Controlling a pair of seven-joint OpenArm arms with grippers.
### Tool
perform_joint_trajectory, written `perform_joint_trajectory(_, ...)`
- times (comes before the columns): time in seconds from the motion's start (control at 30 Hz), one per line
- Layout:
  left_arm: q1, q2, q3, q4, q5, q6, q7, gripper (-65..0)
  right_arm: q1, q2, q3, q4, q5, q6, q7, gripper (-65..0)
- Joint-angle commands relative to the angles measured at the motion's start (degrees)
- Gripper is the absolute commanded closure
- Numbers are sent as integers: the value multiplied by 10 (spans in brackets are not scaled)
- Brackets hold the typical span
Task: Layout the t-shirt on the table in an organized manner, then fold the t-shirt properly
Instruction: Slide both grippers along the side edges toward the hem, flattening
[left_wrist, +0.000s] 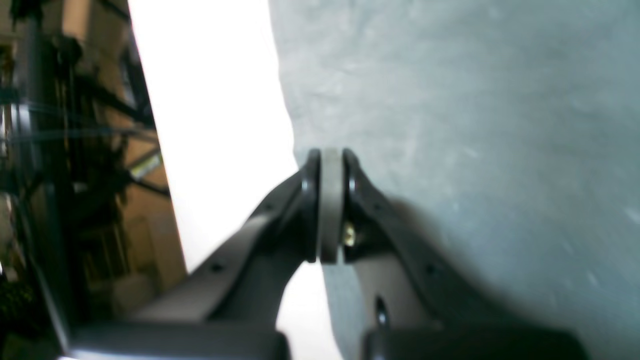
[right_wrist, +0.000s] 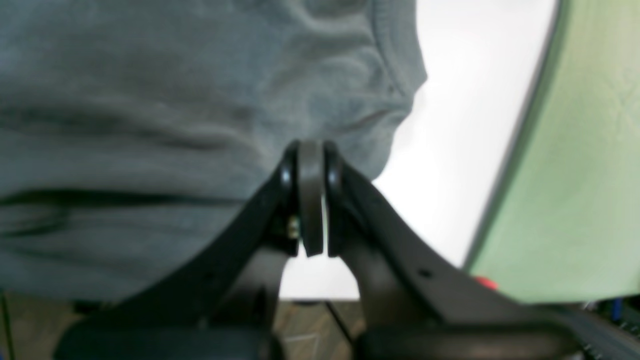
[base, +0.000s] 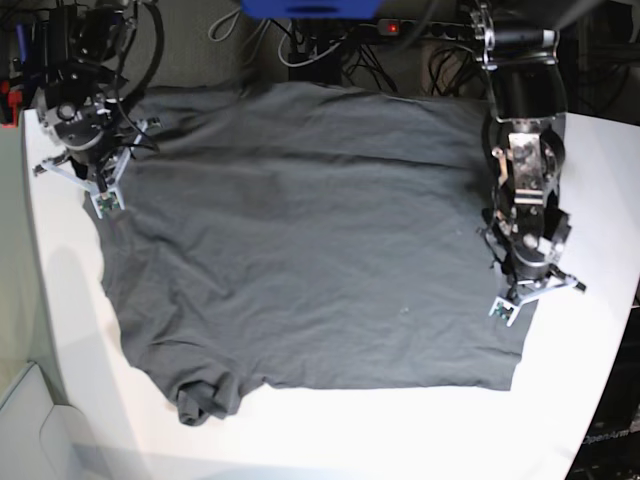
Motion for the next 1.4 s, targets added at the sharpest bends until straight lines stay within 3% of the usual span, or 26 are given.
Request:
perform_joint_trajectory(0.0,-30,0,0,-10,-1,6,-8,-2,16,3,-16,10,9,-1,17,0)
perform_joint_trajectory(0.27,-81,17,0,-87,0,7,-6,-2,135,8,-145,-55,8,-1,-4,0)
perform_joint_trajectory(0.43,-81,15,-6,-125,0,7,-8,-2,264,10,-153,-217,8,-1,-38,0)
perform_joint_trajectory(0.6,-93,17,-69,-166,-1,7,-28,-2,342,24,-153,-336,8,-1,-33,0)
perform_joint_trajectory(0.87,-109,17,-80,-245,0,7,-82,-2,406,41,-149,-511,8,-1,21,0)
perform_joint_trajectory(1.23,-136,17,-90,-277,0,8,-85,-2,503,70,-149,-721,7,-1,135,0)
perform_joint_trajectory(1.37,-154,17,-93,-280,-1,8,-85,-2,532,90,-149,-752,7,-51,164,0)
